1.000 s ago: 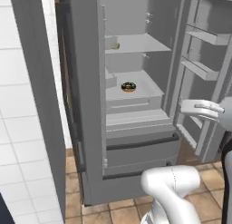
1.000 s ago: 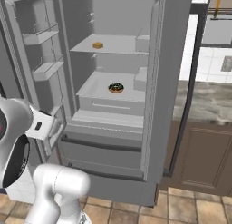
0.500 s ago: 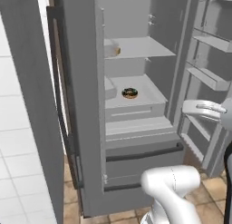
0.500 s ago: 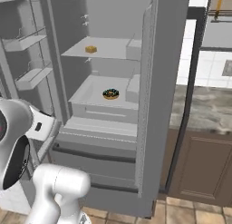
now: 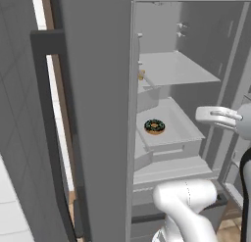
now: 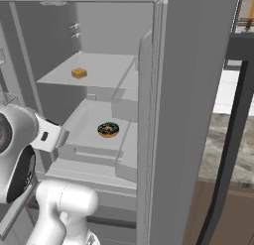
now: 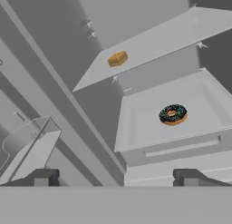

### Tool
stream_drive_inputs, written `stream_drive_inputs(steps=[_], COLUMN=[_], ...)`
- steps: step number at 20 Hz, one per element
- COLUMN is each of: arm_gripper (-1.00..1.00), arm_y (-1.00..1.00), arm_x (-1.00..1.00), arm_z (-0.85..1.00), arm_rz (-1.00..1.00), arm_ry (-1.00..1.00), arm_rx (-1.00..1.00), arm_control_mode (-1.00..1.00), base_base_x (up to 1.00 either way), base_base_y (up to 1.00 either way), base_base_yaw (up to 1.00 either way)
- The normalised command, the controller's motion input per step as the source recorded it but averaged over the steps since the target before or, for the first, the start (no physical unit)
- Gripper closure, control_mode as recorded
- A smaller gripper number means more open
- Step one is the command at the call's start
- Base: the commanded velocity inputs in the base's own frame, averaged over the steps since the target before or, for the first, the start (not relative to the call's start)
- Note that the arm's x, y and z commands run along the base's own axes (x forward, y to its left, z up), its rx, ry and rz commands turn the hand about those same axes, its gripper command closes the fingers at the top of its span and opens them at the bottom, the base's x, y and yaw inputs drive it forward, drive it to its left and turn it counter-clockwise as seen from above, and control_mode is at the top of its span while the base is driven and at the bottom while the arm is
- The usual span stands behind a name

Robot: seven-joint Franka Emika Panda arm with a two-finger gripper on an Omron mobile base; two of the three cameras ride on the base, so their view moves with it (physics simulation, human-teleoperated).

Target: Take the cake and donut from the fridge and place them on the empty tray on the dining counter.

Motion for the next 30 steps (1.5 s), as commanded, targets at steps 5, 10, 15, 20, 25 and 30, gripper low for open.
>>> stream_drive_inputs(steps=[5,10,15,20,25,30], arm_gripper=[-1.0,-1.0,-1.0,-1.0,-1.0,-1.0], arm_y=[0.0,0.0,0.0,0.0,0.0,0.09], arm_x=[0.0,0.0,0.0,0.0,0.0,0.0], arm_z=[0.0,0.0,0.0,0.0,0.0,0.0], arm_rz=[0.0,0.0,0.0,0.0,0.0,0.01], arm_ry=[0.0,0.0,0.0,0.0,0.0,0.01], arm_rx=[0.0,0.0,0.0,0.0,0.0,-0.03], arm_control_mode=[1.0,1.0,1.0,1.0,1.0,-1.0], base_base_x=[1.0,0.36,0.0,0.0,0.0,0.0], base_base_y=[0.05,0.02,0.0,0.01,0.0,0.08], base_base_yaw=[0.0,0.0,0.0,0.0,0.0,0.01])
